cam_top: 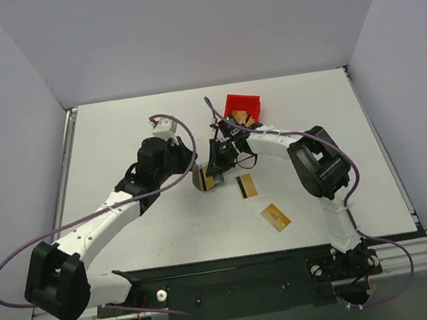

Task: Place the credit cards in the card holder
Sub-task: Open the card holder.

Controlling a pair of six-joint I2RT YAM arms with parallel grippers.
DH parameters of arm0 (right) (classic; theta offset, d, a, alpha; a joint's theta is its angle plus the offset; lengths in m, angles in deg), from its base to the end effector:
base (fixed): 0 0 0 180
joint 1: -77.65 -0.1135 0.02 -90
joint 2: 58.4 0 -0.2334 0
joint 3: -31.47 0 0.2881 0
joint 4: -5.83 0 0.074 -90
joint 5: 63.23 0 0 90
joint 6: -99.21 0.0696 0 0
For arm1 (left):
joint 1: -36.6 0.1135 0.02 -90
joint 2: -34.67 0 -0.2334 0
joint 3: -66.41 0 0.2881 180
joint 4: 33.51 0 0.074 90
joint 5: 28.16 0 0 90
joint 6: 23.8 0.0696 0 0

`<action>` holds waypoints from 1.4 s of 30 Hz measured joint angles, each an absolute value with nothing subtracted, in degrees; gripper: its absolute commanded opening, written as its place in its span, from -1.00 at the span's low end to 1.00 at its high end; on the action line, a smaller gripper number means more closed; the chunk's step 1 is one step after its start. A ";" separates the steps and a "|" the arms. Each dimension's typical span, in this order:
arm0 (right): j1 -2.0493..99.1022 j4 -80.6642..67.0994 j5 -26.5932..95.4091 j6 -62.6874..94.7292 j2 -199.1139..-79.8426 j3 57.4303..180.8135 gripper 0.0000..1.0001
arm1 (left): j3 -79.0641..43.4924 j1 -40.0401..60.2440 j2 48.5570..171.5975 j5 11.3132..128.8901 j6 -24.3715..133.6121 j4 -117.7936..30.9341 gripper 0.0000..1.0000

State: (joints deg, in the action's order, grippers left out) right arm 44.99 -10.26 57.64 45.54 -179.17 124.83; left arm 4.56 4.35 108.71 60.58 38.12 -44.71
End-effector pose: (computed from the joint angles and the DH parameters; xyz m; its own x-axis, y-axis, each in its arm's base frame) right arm 0.3951 0.2957 0.0894 -0.9269 0.0099 -0.3751 -0.2823 0.6404 0.7143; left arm 0.3131 -0.1957 0.2201 -0.5393 -0.2162 -0.8139 0.2976 0.8552 -0.4243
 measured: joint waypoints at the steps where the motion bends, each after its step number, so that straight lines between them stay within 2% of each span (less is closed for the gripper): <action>1: 44.99 -10.29 57.62 45.54 -179.19 124.87 -1.00 | 3.77 3.48 109.74 61.63 38.74 -43.99 -1.00; 6: 44.99 -10.35 57.60 45.57 -179.21 125.05 -1.00 | 2.00 0.90 116.78 63.62 39.90 -42.31 -1.00; 14: 45.01 -10.35 57.60 45.59 -179.21 125.03 -1.00 | 2.00 1.51 128.03 59.69 39.00 -43.23 -1.00; 25: 46.65 -9.48 58.25 47.03 -179.15 124.00 -1.00 | 1.76 1.47 131.33 49.35 36.42 -45.24 -1.00; 42: 50.32 -9.06 59.15 48.34 -173.07 118.03 -1.00 | -1.82 1.27 136.51 48.17 36.22 -45.76 -1.00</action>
State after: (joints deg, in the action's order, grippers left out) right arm 50.32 -9.06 59.15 48.34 -173.07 118.03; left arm -1.82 1.27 136.51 48.17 36.22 -45.76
